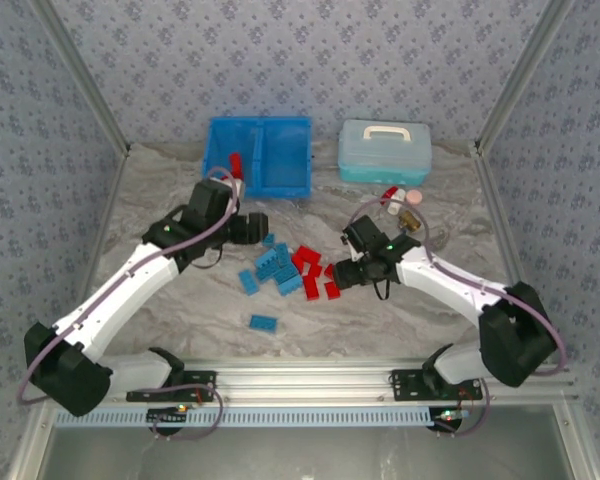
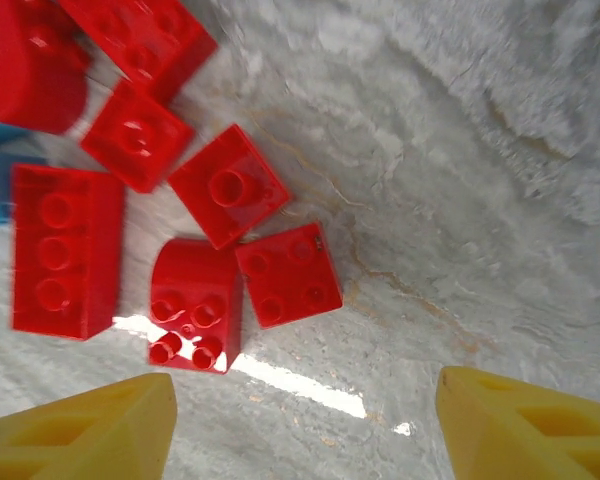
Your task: Sort the legos into containers by color
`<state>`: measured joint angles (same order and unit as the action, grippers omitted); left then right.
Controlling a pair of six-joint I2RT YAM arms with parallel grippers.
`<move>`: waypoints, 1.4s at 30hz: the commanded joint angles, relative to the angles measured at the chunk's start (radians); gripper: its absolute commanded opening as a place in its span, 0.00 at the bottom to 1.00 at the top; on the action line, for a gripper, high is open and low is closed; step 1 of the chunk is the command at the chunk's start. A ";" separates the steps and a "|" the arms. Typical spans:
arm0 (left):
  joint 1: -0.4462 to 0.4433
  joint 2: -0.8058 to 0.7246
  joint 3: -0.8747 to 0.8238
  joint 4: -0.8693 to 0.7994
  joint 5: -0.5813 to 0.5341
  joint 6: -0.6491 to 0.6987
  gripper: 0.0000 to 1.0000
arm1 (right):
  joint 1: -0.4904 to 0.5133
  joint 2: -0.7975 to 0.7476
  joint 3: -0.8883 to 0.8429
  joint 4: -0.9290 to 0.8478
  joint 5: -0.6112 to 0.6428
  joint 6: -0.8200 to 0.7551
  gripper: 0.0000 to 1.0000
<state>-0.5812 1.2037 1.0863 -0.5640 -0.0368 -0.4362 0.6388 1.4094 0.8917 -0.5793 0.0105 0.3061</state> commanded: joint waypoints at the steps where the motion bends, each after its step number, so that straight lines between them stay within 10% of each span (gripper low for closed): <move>1: -0.020 -0.071 -0.059 0.016 0.000 -0.052 0.82 | 0.008 0.036 -0.013 0.066 0.003 -0.005 0.66; 25: -0.019 -0.087 -0.118 -0.004 -0.088 -0.037 0.87 | 0.022 0.289 0.033 0.138 -0.018 -0.015 0.42; 33: -0.019 -0.148 -0.106 -0.079 -0.078 -0.052 0.99 | 0.029 0.152 0.091 0.033 0.056 0.050 0.33; 42: -0.017 -0.332 -0.062 -0.286 -0.344 -0.136 0.99 | 0.131 0.116 0.409 0.120 0.078 0.110 0.34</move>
<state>-0.5976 0.9375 0.9676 -0.7547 -0.2485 -0.5213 0.7319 1.4673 1.2022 -0.5125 0.0715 0.3851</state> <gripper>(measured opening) 0.993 0.345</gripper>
